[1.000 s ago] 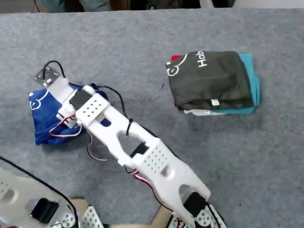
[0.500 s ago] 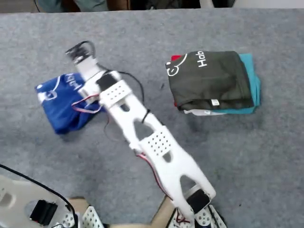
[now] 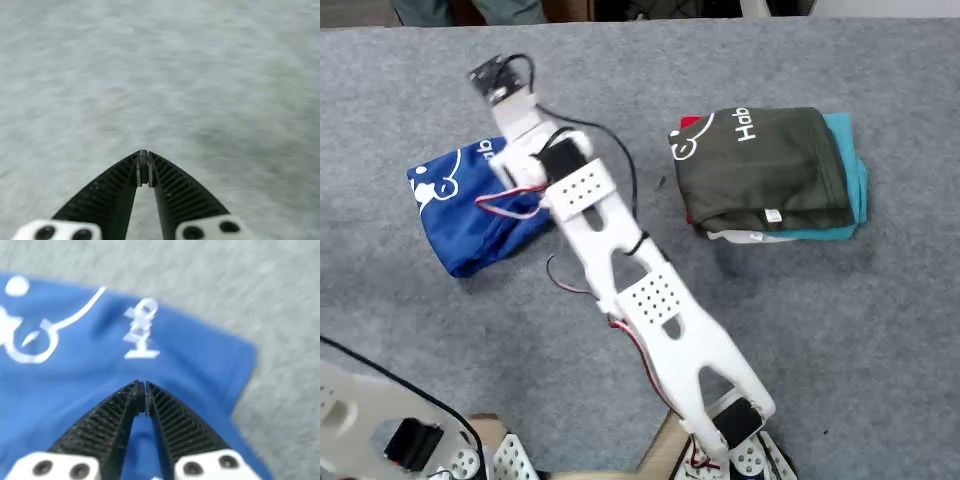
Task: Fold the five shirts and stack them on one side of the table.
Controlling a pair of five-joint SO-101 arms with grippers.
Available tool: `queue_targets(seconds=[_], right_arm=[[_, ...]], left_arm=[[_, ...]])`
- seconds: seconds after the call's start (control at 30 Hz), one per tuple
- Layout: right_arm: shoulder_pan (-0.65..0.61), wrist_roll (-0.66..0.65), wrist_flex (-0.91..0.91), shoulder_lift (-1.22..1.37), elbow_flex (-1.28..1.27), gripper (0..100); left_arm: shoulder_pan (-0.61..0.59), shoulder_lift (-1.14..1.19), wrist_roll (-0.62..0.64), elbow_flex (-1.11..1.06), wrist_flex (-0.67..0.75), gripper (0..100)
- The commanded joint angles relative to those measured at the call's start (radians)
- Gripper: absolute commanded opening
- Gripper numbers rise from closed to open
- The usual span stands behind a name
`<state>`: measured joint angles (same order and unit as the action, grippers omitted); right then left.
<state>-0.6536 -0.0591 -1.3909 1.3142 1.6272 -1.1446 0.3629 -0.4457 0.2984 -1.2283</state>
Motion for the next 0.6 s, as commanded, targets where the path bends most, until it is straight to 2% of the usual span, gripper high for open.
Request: queue_targets(seconds=[0.0,0.07,0.2,0.33,0.43,0.57], right_arm=[[0.005,-0.003,-0.069,-0.124,0.047,1.5],[0.038,-0.003,-0.109,-0.188,0.047,1.5],[0.124,-0.048,-0.213,-0.297,0.044,1.5],[0.216,-0.069,-0.33,-0.355,0.045,1.5],[0.276,-0.066,-0.37,-0.367,0.045,1.5],[0.313,-0.066,-0.37,-0.358,0.045,1.5]], left_arm=[[0.193,-0.023,-0.002,0.016,-0.121,3],[0.315,-0.023,0.046,0.039,-0.178,3],[0.542,-0.023,0.187,0.068,-0.19,3],[0.731,-0.023,0.278,0.108,-0.259,3],[0.823,-0.014,0.319,0.137,-0.322,3],[0.908,-0.012,0.419,0.136,-0.298,3]])
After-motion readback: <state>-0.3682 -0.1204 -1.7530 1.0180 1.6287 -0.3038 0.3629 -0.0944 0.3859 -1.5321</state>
